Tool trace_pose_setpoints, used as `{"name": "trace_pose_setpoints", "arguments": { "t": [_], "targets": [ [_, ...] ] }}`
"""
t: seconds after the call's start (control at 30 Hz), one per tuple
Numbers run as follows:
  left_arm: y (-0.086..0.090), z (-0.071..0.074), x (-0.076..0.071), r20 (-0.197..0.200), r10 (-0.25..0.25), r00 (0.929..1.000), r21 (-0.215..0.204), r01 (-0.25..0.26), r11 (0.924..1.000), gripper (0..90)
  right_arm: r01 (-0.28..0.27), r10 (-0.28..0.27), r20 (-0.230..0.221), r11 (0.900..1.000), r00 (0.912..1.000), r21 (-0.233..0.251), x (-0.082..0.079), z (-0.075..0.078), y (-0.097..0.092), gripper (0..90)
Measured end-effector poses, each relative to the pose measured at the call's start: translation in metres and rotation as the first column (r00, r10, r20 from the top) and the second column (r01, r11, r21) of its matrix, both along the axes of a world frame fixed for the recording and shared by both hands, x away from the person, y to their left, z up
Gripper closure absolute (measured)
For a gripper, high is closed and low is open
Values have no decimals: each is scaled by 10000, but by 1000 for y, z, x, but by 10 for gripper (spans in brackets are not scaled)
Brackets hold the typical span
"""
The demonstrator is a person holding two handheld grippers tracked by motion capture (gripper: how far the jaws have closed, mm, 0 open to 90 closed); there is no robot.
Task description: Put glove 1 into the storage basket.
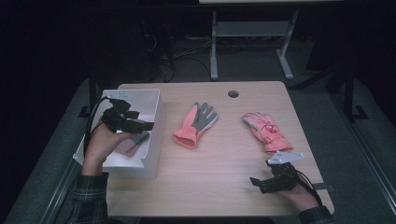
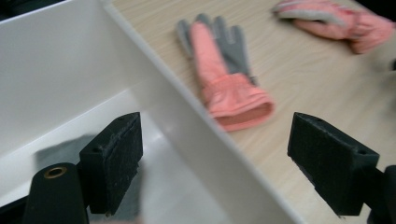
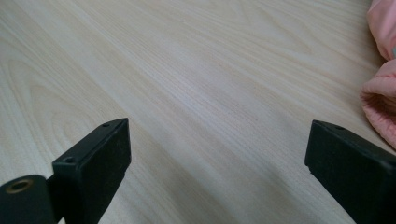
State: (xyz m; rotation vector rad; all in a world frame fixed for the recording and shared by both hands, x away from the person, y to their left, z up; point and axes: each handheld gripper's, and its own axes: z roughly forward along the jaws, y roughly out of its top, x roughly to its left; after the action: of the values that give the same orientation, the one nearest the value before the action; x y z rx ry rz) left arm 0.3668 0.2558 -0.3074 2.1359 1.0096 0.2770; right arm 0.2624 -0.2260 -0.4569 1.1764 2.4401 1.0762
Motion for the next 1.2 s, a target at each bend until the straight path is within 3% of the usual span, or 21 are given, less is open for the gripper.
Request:
{"name": "trace_pose_setpoints", "arguments": {
  "t": [0.07,0.27,0.43,0.67,0.77,0.9,0.97,1.13,1.2],
  "targets": [
    [-13,3,-5,12,-508,9987,-138,508,9986,176,-68,68,84,10000,9999,-56,0,0,0,65],
    [-39,-1,-8,-143,-1198,9927,-82,1197,9928,176,-106,106,37,9999,9999,-64,1,1,1,65],
    [-64,-7,-12,-260,-1639,9861,-174,1635,9864,176,-203,204,115,9998,9997,-55,1,4,1,65],
    [-101,-10,-28,74,-2103,9776,-181,2104,9774,177,-153,153,23,9999,9999,5,0,7,2,70],
    [-109,-12,-32,80,-2294,9733,-119,2295,9732,179,-138,138,22,9999,9999,1,0,7,2,70],
    [-122,-19,-37,124,-2559,9666,110,2557,9667,183,-171,171,43,9999,9998,8,0,7,2,70],
    [-129,-25,-40,18,-2575,9663,46,2575,9663,193,-190,190,31,9998,9998,-20,0,8,2,71],
    [-142,-43,-44,-180,-2901,9568,367,2906,9561,216,-270,270,34,9996,9996,97,-1,8,4,92],
    [-146,-50,-43,-280,-2876,9573,461,2886,9563,247,-261,260,22,9996,9997,125,-1,9,4,92]
  ]
}}
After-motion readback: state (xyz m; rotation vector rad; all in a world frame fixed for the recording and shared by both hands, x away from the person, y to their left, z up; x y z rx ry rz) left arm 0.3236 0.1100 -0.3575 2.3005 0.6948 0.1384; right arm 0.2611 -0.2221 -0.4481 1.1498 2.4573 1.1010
